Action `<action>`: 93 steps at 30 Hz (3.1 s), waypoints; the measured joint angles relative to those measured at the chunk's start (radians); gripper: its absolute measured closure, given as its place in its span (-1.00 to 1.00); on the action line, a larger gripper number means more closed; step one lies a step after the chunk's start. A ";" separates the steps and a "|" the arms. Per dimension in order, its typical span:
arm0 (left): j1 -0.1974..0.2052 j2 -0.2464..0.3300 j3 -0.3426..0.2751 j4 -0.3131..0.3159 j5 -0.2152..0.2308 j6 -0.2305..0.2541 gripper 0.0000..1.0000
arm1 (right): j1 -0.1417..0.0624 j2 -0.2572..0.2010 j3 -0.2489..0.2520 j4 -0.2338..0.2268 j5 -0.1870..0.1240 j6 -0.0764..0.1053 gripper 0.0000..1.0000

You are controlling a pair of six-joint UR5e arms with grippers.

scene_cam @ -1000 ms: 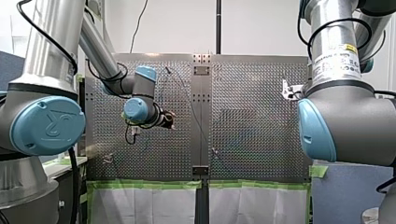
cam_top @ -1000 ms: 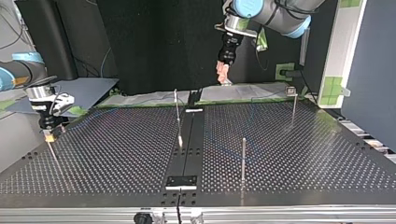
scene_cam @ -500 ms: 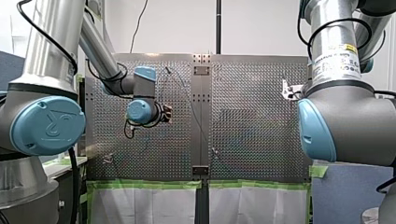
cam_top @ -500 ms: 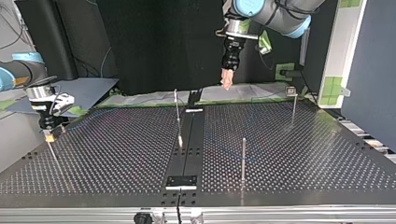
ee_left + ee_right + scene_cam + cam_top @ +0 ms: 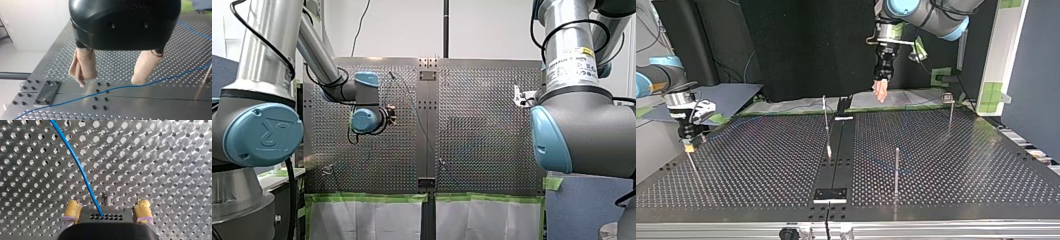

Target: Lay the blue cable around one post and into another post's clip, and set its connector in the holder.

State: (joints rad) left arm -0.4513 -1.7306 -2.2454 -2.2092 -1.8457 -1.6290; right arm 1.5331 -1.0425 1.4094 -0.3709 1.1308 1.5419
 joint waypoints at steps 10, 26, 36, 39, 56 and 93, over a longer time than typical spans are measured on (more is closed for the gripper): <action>0.002 0.000 -0.001 0.009 -0.041 0.011 -1.00 | 0.000 0.000 0.000 0.000 0.000 0.000 -1.00; 0.000 0.000 -0.002 -0.068 -0.080 0.020 -1.00 | -0.001 0.000 0.000 0.000 0.000 0.000 -1.00; 0.001 0.000 -0.002 -0.068 -0.080 0.019 -1.00 | -0.001 0.000 0.000 0.002 0.000 0.000 -1.00; 0.002 0.000 -0.002 -0.069 -0.080 0.018 -1.00 | -0.001 0.000 0.000 0.002 0.000 0.000 -1.00; 0.003 0.000 -0.002 -0.068 -0.076 0.015 -1.00 | -0.003 0.000 0.000 0.002 0.009 0.001 -1.00; 0.005 0.000 -0.002 -0.069 -0.076 0.010 -1.00 | 0.002 0.000 0.000 0.007 0.007 0.000 -1.00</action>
State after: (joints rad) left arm -0.4468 -1.7308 -2.2470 -2.2779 -1.9212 -1.6188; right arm 1.5351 -1.0425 1.4096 -0.3644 1.1381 1.5418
